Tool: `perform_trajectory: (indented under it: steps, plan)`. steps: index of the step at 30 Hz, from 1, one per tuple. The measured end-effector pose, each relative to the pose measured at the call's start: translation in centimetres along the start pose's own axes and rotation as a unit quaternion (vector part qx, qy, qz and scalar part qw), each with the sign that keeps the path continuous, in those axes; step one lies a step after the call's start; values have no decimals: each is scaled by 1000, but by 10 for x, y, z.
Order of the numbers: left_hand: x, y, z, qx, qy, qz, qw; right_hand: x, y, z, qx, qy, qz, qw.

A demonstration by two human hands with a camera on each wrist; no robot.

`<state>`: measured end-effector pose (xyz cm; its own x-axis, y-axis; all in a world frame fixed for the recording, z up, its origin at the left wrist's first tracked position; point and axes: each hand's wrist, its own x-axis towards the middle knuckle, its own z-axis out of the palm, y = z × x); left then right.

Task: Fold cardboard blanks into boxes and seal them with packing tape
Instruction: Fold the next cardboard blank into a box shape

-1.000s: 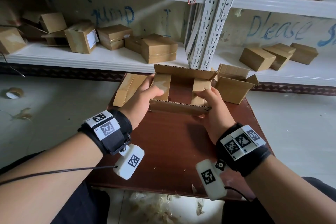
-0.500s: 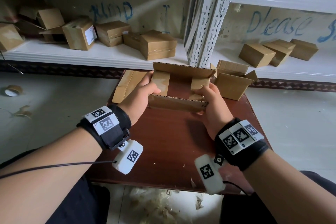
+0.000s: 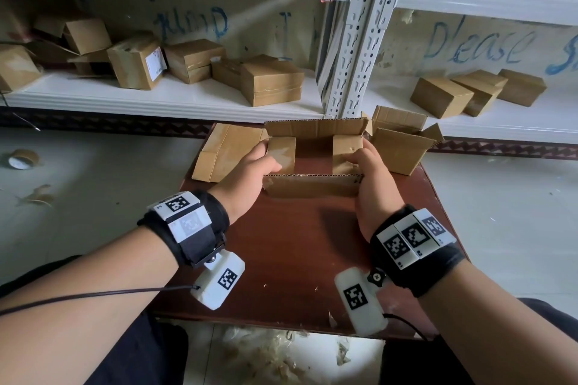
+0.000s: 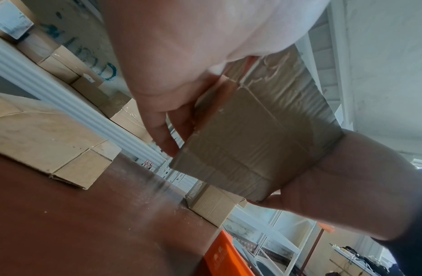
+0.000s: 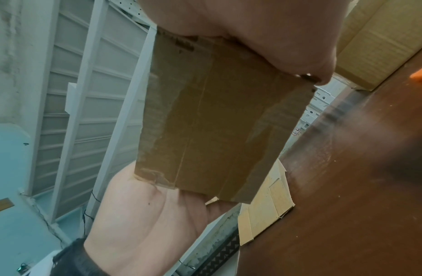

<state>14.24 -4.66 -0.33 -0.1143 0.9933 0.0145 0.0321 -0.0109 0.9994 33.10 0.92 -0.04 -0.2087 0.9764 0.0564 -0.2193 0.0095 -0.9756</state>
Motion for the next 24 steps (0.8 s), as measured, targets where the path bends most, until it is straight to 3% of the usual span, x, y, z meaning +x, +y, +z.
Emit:
perform_trajectory:
  steps: [6, 12, 17, 24]
  plan:
    - [6, -9, 3, 89, 46, -22, 995, 5, -1, -4, -14, 16, -25, 999]
    - [7, -7, 9, 141, 141, 52, 979, 12, 12, -1, -12, 57, -13, 998]
    - [5, -9, 8, 182, 152, 97, 967, 11, 15, -1, -36, 50, -24, 998]
    - [-3, 8, 8, 218, 115, 71, 967, 12, 16, -2, -28, 43, -25, 998]
